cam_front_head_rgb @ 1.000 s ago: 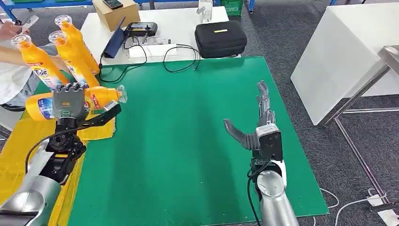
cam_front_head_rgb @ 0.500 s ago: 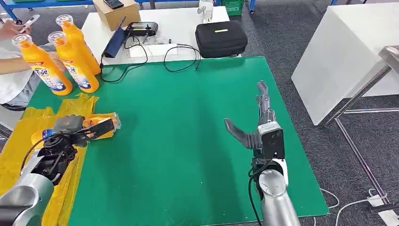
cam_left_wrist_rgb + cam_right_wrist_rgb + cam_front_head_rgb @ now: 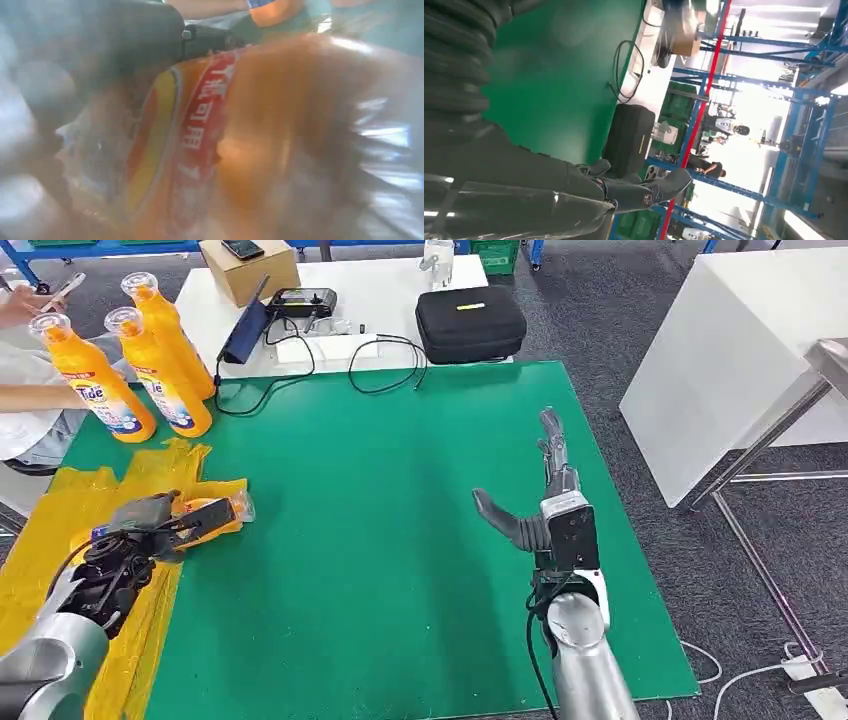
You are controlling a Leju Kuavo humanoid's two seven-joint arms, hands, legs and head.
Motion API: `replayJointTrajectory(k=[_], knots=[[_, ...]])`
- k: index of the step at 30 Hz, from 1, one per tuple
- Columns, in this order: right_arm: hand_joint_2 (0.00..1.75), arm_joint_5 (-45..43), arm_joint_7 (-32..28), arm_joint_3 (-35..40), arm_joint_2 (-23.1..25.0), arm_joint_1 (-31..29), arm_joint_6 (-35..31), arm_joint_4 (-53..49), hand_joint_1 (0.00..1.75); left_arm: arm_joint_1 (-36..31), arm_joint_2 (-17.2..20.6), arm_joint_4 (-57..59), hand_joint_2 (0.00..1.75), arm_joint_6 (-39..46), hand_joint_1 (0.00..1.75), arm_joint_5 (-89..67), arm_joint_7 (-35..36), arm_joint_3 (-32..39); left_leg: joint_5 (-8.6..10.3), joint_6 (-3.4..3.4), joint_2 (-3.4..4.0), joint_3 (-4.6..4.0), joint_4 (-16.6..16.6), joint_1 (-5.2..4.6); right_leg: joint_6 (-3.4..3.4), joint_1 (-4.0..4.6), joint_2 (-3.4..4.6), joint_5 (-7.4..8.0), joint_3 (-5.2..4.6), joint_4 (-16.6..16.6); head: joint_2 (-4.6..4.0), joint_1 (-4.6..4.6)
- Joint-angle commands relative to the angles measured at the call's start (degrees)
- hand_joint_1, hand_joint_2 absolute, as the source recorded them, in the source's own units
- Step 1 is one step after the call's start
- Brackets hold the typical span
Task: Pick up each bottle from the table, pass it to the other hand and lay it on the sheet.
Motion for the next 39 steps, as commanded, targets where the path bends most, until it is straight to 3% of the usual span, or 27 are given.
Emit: replayJointTrajectory(k=[1, 8, 12, 15, 18, 22, 27, 30, 35, 37, 38, 39], knots=[[1.75, 0.3, 0.2, -0.1, -0.2, -2.6, 0.1, 4.3, 0.00, 1.1, -1.0, 3.5, 1.75, 0.3, 0.00, 0.1, 0.2, 2.3, -0.05, 0.01, 0.05, 0.21, -0.1, -0.03, 0.04, -0.03, 0.04, -0.03, 0.18, 0.0, 0.00, 0.00], [1.75, 0.3, 0.2, -0.1, -0.2, -2.6, 0.1, 4.3, 0.00, 1.1, -1.0, 3.4, 1.75, 0.4, 0.00, 0.2, 0.3, 2.4, -0.07, 0.01, 0.07, 0.31, -0.1, 0.00, 0.06, 0.00, 0.06, -0.04, 0.28, -0.1, 0.00, 0.00], [1.75, 1.1, 0.5, -0.1, -0.1, -2.1, 0.1, 4.0, 0.00, 1.4, -1.9, 2.2, 1.75, 5.3, 0.00, 0.9, -0.5, 3.6, -0.02, -0.01, 0.02, 0.27, -0.1, -0.03, 0.05, -0.03, 0.02, -0.04, 0.25, 0.0, 0.00, 0.00], [1.75, 1.9, 1.0, -0.5, 0.0, -1.1, -0.5, 2.9, 0.00, 1.3, -3.1, 0.0, 1.75, 13.9, 0.00, -0.4, -0.1, 2.9, -0.02, -0.01, -0.06, 0.28, 0.0, 0.00, 0.05, 0.00, -0.06, -0.05, 0.29, -0.1, 0.00, 0.00], [1.75, 2.5, 1.3, -1.0, 0.0, 0.2, -0.8, 1.7, 0.00, 0.7, -5.7, -2.8, 1.75, 15.8, 0.00, 4.0, -5.4, 5.7, -0.01, -0.01, -0.27, 0.18, 0.0, 0.05, 0.05, 0.05, -0.27, -0.09, 0.23, 0.0, 0.00, 0.00], [1.75, 4.0, 1.2, -2.9, 0.2, 3.3, -1.4, -0.9, 0.00, 4.2, -11.6, -19.3, 1.75, 8.5, 0.00, 24.1, -19.2, 9.5, -0.02, 0.05, -0.52, 0.15, 0.1, 0.06, 0.10, 0.05, -0.58, -0.20, 0.30, 0.0, 0.00, 0.00], [1.75, 5.9, 1.1, -5.2, 0.8, 6.5, -2.2, -4.4, 0.00, 14.6, -12.4, -49.8, 1.75, 1.4, 0.00, 41.2, -18.5, 2.4, -0.13, 0.06, -0.32, 0.04, 0.2, 0.04, 0.10, 0.01, -0.42, -0.19, 0.22, 0.0, -0.02, 0.02], [1.75, 6.6, 1.2, -6.6, 1.0, 8.1, -2.6, -6.1, 0.00, 18.9, -12.1, -61.0, 1.75, 1.7, 0.00, 41.9, -18.6, -1.1, -0.09, 0.07, -0.14, -0.07, 0.1, -0.08, 0.06, -0.08, -0.24, -0.10, -0.02, 0.0, 0.00, 0.00], [1.75, 7.3, 1.0, -8.0, 1.4, 9.7, -2.6, -7.8, 0.00, 23.6, -11.6, -70.3, 1.75, -0.8, 0.00, 49.2, -19.0, -3.3, -0.13, 0.04, -0.15, -0.07, 0.1, -0.09, 0.06, -0.09, -0.21, -0.11, -0.06, 0.0, 0.00, 0.00], [1.75, 7.5, -0.2, -8.2, 1.5, 10.7, -1.8, -8.7, 0.00, 26.9, -12.2, -72.8, 1.75, -6.9, 0.00, 59.0, -19.8, -2.6, -0.14, 0.06, -0.06, -0.05, 0.0, -0.10, 0.06, -0.10, -0.13, -0.08, -0.06, -0.1, 0.00, 0.00], [0.00, 8.3, -0.7, -8.0, 1.3, 11.2, -2.1, -9.1, 0.00, 28.5, -12.3, -73.0, 1.75, -10.4, 0.00, 64.1, -19.6, -2.5, -0.19, 0.06, -0.05, 0.06, 0.0, -0.07, 0.06, -0.07, -0.13, -0.11, 0.06, -0.1, 0.00, 0.00], [0.00, 8.5, -0.8, -8.1, 1.4, 11.6, -2.3, -9.5, 0.00, 30.0, -12.4, -73.1, 1.75, -11.5, 0.00, 65.7, -19.8, -2.4, -0.28, 0.06, -0.05, 0.20, 0.1, -0.07, 0.08, -0.07, -0.13, -0.19, 0.20, -0.1, 0.00, -0.02]])
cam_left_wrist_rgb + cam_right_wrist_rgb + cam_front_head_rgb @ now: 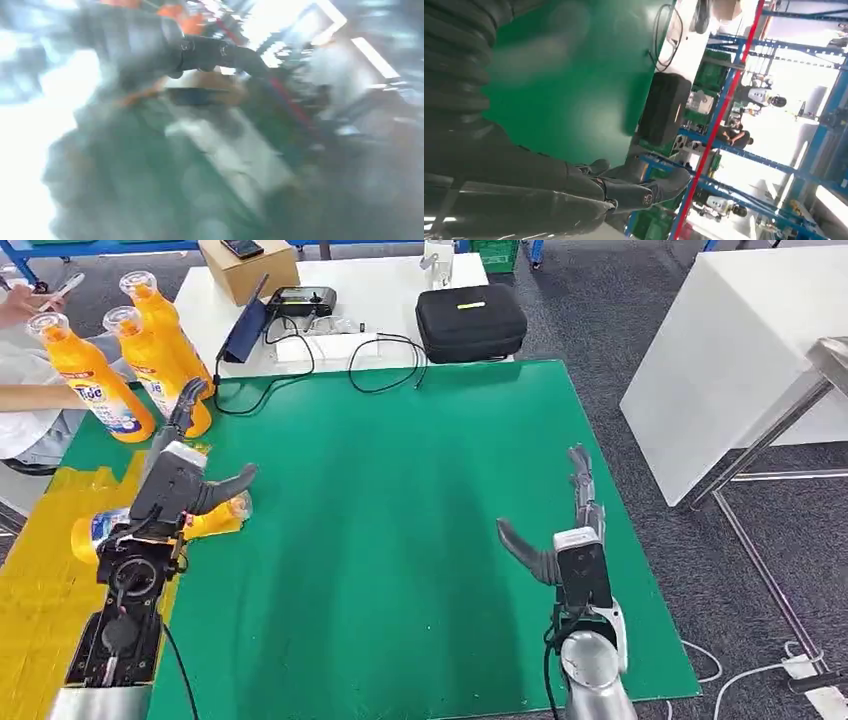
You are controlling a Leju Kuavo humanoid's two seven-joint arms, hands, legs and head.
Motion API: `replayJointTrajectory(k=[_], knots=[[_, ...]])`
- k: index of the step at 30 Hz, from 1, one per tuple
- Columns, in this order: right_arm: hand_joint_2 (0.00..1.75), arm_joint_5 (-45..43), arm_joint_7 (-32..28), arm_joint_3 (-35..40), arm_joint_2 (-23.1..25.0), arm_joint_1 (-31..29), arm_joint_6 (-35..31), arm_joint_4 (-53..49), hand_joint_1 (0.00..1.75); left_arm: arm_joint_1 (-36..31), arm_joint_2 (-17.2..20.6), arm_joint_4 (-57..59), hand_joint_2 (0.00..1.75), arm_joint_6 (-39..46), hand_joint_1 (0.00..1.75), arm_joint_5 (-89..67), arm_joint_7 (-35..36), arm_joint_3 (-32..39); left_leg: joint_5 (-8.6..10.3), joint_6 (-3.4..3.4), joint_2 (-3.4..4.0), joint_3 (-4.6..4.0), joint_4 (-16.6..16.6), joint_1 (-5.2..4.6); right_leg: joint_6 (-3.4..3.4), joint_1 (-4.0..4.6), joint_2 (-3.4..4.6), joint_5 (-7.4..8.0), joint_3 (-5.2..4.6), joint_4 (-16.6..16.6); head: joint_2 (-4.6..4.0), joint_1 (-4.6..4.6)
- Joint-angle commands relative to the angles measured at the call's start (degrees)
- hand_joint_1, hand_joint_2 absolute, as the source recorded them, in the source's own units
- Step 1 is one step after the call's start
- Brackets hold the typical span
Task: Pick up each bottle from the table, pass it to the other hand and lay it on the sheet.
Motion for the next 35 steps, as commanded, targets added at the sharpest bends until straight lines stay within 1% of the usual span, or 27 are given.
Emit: replayJointTrajectory(k=[1, 2, 3, 5, 6, 7, 8, 9, 10, 11, 14, 15, 17, 18, 19, 20, 21, 24, 25, 26, 27, 28, 29, 33, 34, 35], knots=[[0.00, 1.4, -1.8, -3.1, 0.5, 2.5, 0.4, -3.2, 0.00, 10.1, -1.5, -14.2, 1.75, -11.3, 0.00, 17.8, -0.8, -2.2, -0.11, 0.01, 0.02, 0.24, 0.0, 0.00, 0.05, 0.00, 0.00, -0.09, 0.24, -0.1, 0.00, 0.00], [0.00, 1.4, -1.8, -3.1, 0.5, 2.5, 0.4, -3.2, 0.00, 10.1, -1.5, -14.2, 1.75, -11.3, 0.00, 17.8, -0.8, -2.2, -0.17, 0.01, 0.02, 0.30, 0.0, 0.02, 0.05, 0.01, 0.00, -0.13, 0.33, -0.1, 0.00, -0.02], [0.00, 1.5, -2.0, -2.9, 0.4, 2.7, 0.6, -3.4, 0.00, 10.9, -1.4, -13.4, 1.75, -13.0, 0.00, 20.4, -0.9, -2.4, -0.08, 0.00, -0.03, 0.18, 0.0, 0.00, 0.04, 0.00, -0.04, -0.08, 0.20, -0.1, 0.00, 0.00], [0.00, -1.5, -3.2, -2.6, 0.1, 3.4, 3.8, -4.4, 0.00, 13.1, -2.1, -12.4, 1.75, -16.1, 0.00, 26.1, 0.9, -2.2, -0.19, 0.01, -0.06, 0.32, 0.0, 0.04, 0.07, 0.04, -0.08, -0.17, 0.37, 0.0, 0.00, 0.00], [0.00, -3.1, -4.1, -2.7, 0.0, 4.1, 5.6, -5.2, 0.00, 14.7, -2.7, -11.6, 1.75, -17.8, 0.00, 29.5, 1.5, -2.5, -0.10, 0.01, -0.01, 0.26, -0.1, -0.01, 0.05, -0.02, -0.02, -0.10, 0.27, -0.1, 0.00, 0.00], [0.00, -3.2, -4.2, -2.8, 0.1, 4.4, 5.7, -5.5, 0.00, 15.1, -2.7, -11.4, 1.75, -17.8, 0.00, 29.7, 1.2, -2.7, -0.17, 0.01, -0.01, 0.37, 0.0, 0.01, 0.06, 0.01, -0.02, -0.14, 0.40, -0.1, 0.00, 0.00], [0.00, -3.2, -4.2, -2.8, 0.2, 4.4, 5.8, -5.6, 0.00, 15.3, -2.8, -11.3, 1.75, -17.7, 0.00, 29.7, 0.9, -2.8, -0.12, 0.02, -0.02, 0.32, -0.1, -0.04, 0.05, -0.04, -0.03, -0.12, 0.33, -0.1, 0.00, 0.00], [0.00, -4.6, -5.4, -2.5, 0.0, 4.9, 7.1, -6.3, 0.00, 16.1, -2.8, -10.8, 1.75, -19.2, 0.00, 32.4, 1.5, -3.1, -0.16, 0.02, -0.02, 0.38, -0.1, 0.01, 0.05, 0.01, -0.03, -0.14, 0.42, -0.1, 0.00, -0.02], [0.00, -5.7, -6.6, -2.5, 0.1, 5.4, 7.9, -7.3, 0.00, 16.9, -2.8, -10.4, 1.75, -19.5, 0.00, 33.2, 1.5, -3.6, -0.08, 0.01, -0.08, 0.20, 0.0, -0.03, 0.05, -0.03, -0.08, -0.10, 0.22, -0.1, 0.00, -0.02], [0.00, -7.8, -7.6, -2.7, 0.2, 6.4, 9.6, -8.6, 0.00, 18.1, -3.1, -9.8, 1.75, -19.9, 0.00, 34.2, 1.7, -4.3, -0.16, 0.01, -0.10, 0.29, 0.0, 0.03, 0.06, 0.03, -0.11, -0.15, 0.35, -0.1, 0.00, 0.02], [0.00, -8.5, -8.0, -2.7, 0.5, 7.9, 10.5, -10.8, 0.00, 20.1, -4.1, -8.7, 1.75, -20.3, 0.00, 35.1, 1.7, -6.1, -0.09, 0.01, -0.09, 0.21, -0.1, -0.05, 0.09, -0.06, -0.09, -0.14, 0.25, -0.1, 0.00, -0.02], [0.00, -8.5, -8.0, -2.6, 0.5, 7.9, 10.6, -10.9, 0.00, 20.1, -4.1, -8.6, 1.75, -20.3, 0.00, 35.1, 1.7, -6.4, -0.16, 0.01, -0.13, 0.33, -0.1, -0.03, 0.12, -0.03, -0.13, -0.21, 0.40, -0.1, 0.00, 0.00], [0.00, -9.0, -8.1, -1.7, 0.2, 8.0, 12.4, -11.2, 0.00, 20.1, -4.3, -7.9, 1.75, -19.9, 0.00, 35.2, 1.9, -7.5, -0.14, 0.03, -0.15, 0.24, 0.0, -0.03, 0.17, -0.04, -0.14, -0.22, 0.31, -0.1, 0.00, -0.02], [0.00, -8.1, -8.5, -0.8, 0.3, 7.9, 12.5, -11.3, 0.00, 19.7, -4.5, -7.1, 1.75, -19.6, 0.00, 35.0, 2.4, -8.0, -0.21, 0.03, -0.17, 0.34, 0.0, -0.01, 0.18, -0.01, -0.17, -0.27, 0.43, -0.1, 0.00, 0.00], [0.00, -7.9, -8.6, -0.1, 0.4, 7.8, 12.6, -11.4, 0.00, 19.5, -4.8, -6.4, 1.75, -19.4, 0.00, 35.2, 2.6, -8.3, -0.13, 0.03, -0.15, 0.21, 0.0, -0.04, 0.17, -0.05, -0.14, -0.21, 0.28, -0.1, 0.00, 0.00], [0.00, -7.9, -8.6, 0.8, 0.4, 7.7, 12.8, -11.4, 0.00, 19.1, -5.0, -5.5, 1.75, -19.1, 0.00, 35.2, 2.6, -8.6, -0.19, 0.02, -0.15, 0.31, 0.0, -0.01, 0.17, -0.01, -0.14, -0.25, 0.39, -0.1, 0.00, -0.02], [0.00, -7.5, -8.6, 1.4, 0.1, 7.6, 13.0, -11.3, 0.00, 18.9, -5.1, -5.3, 1.75, -18.8, 0.00, 35.1, 2.6, -8.6, -0.13, 0.03, -0.13, 0.22, 0.0, -0.03, 0.16, -0.04, -0.11, -0.19, 0.28, -0.1, 0.00, 0.00], [0.00, -7.3, -8.5, 1.7, 0.2, 7.6, 13.0, -11.2, 0.00, 18.9, -5.1, -5.2, 1.75, -18.7, 0.00, 35.1, 2.6, -8.7, -0.16, 0.03, -0.10, 0.25, 0.0, 0.00, 0.16, 0.00, -0.08, -0.19, 0.33, -0.1, 0.00, -0.02], [1.75, -7.1, -8.5, 2.2, -0.1, 7.6, 13.0, -10.9, 0.00, 18.7, -5.3, -5.2, 1.75, -18.0, 0.00, 34.9, 2.5, -8.6, -0.12, 0.03, -0.12, 0.19, 0.0, -0.02, 0.16, -0.03, -0.10, -0.17, 0.25, -0.1, 0.00, -0.02], [1.75, -6.7, -8.3, 2.5, -0.3, 7.5, 12.8, -10.8, 0.00, 18.6, -5.6, -5.5, 1.75, -16.8, 0.00, 33.8, 1.9, -8.5, -0.16, 0.03, -0.10, 0.28, 0.0, 0.00, 0.16, -0.01, -0.09, -0.20, 0.34, -0.1, 0.00, -0.02], [1.75, -6.2, -8.0, 2.6, -0.2, 7.5, 12.4, -10.6, 0.00, 18.4, -5.9, -5.9, 1.75, -15.6, 0.00, 32.5, 1.8, -8.7, -0.09, 0.03, -0.13, 0.15, -0.1, -0.02, 0.16, -0.02, -0.11, -0.15, 0.20, -0.1, 0.00, 0.00], [1.75, -5.7, -7.7, 2.7, -0.3, 7.5, 12.0, -10.4, 0.00, 18.3, -6.2, -6.4, 1.75, -15.2, 0.00, 31.8, 1.8, -8.9, -0.15, 0.04, -0.18, 0.26, 0.0, 0.00, 0.17, 0.00, -0.17, -0.21, 0.34, -0.1, 0.00, -0.02], [1.75, -5.7, -7.7, 2.8, -0.3, 7.4, 12.0, -10.2, 0.00, 18.2, -6.2, -6.8, 1.75, -14.8, 0.00, 30.9, 1.8, -9.3, -0.09, 0.04, -0.14, 0.13, 0.0, -0.01, 0.16, -0.01, -0.11, -0.15, 0.19, -0.1, 0.00, 0.00], [1.75, -5.7, -7.7, 2.7, -0.3, 7.4, 12.0, -10.1, 0.00, 18.3, -6.4, -7.2, 1.75, -14.2, 0.00, 30.0, 1.3, -9.5, -0.21, 0.04, -0.19, 0.31, 0.0, 0.03, 0.19, 0.03, -0.17, -0.26, 0.43, -0.1, 0.00, 0.00], [1.75, -5.7, -7.7, 2.5, -0.3, 7.4, 12.0, -10.3, 0.00, 18.4, -6.6, -7.8, 1.75, -13.7, 0.00, 29.3, 1.0, -9.6, -0.12, 0.04, -0.12, 0.18, 0.0, -0.01, 0.17, -0.01, -0.10, -0.17, 0.24, -0.1, -0.02, 0.00], [1.75, -5.7, -7.6, 2.3, -0.2, 7.4, 11.9, -10.3, 0.00, 18.5, -6.9, -8.3, 1.75, -13.3, 0.00, 28.7, 0.5, -9.4, -0.22, 0.04, -0.13, 0.32, 0.0, 0.02, 0.19, 0.02, -0.11, -0.24, 0.41, -0.1, 0.00, 0.00]])
